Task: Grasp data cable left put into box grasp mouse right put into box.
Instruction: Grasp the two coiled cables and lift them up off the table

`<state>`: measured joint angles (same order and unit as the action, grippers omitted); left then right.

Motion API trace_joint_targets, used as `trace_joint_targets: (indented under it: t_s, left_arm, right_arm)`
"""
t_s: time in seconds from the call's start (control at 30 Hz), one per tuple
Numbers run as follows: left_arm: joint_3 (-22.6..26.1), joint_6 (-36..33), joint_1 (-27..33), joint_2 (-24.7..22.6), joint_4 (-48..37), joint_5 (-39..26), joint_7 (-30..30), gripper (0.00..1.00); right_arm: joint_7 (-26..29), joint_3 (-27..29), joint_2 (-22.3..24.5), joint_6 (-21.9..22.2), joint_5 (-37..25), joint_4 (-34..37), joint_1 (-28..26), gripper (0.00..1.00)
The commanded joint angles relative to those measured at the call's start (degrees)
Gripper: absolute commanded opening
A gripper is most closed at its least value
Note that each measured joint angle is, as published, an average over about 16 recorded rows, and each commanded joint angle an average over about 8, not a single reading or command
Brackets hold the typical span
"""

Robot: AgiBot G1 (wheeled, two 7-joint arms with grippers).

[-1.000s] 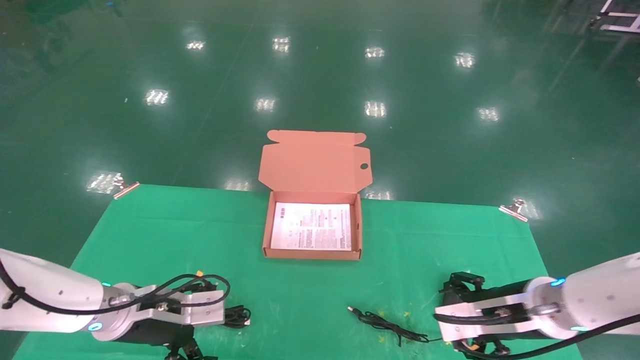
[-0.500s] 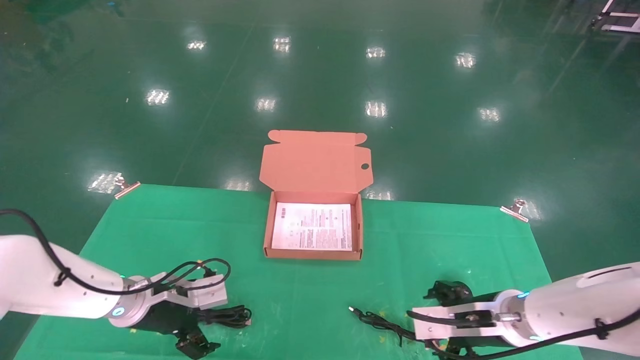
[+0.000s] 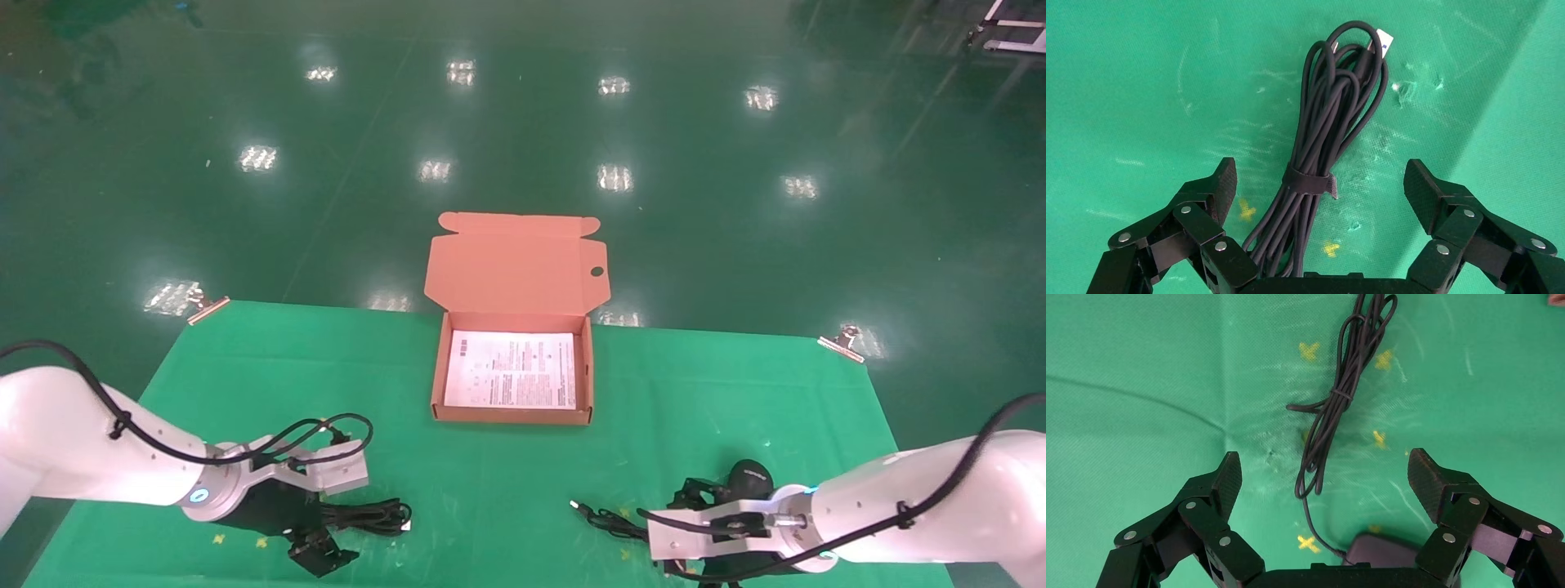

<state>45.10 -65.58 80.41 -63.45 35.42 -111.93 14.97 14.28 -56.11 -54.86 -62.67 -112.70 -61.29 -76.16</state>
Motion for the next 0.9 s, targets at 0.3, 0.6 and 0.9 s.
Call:
trace_joint_targets:
  t_s: [0.3,0.6,0.9]
  left_arm:
    - [-0.2,0.9,1.0,-0.9,-5.2,0.5,-3.1,0.0]
    - [-0.2,0.7,0.9,-0.7,-4.3,0.5,-2.8,0.0]
    - [-0.2,0.7,0.9,-0.7,-3.9,0.4,-2.7,0.0]
  right_arm:
    - [-2.0,-0.5,-2.7,1.2,0.1,5.4,0.0,0.0]
    - [-2.0,-0.4,-2.3,1.0,0.2,4.6,-0.1,0.0]
    - [-1.9,-0.3,-2.1,0.8,0.2,4.2,-0.1,0.0]
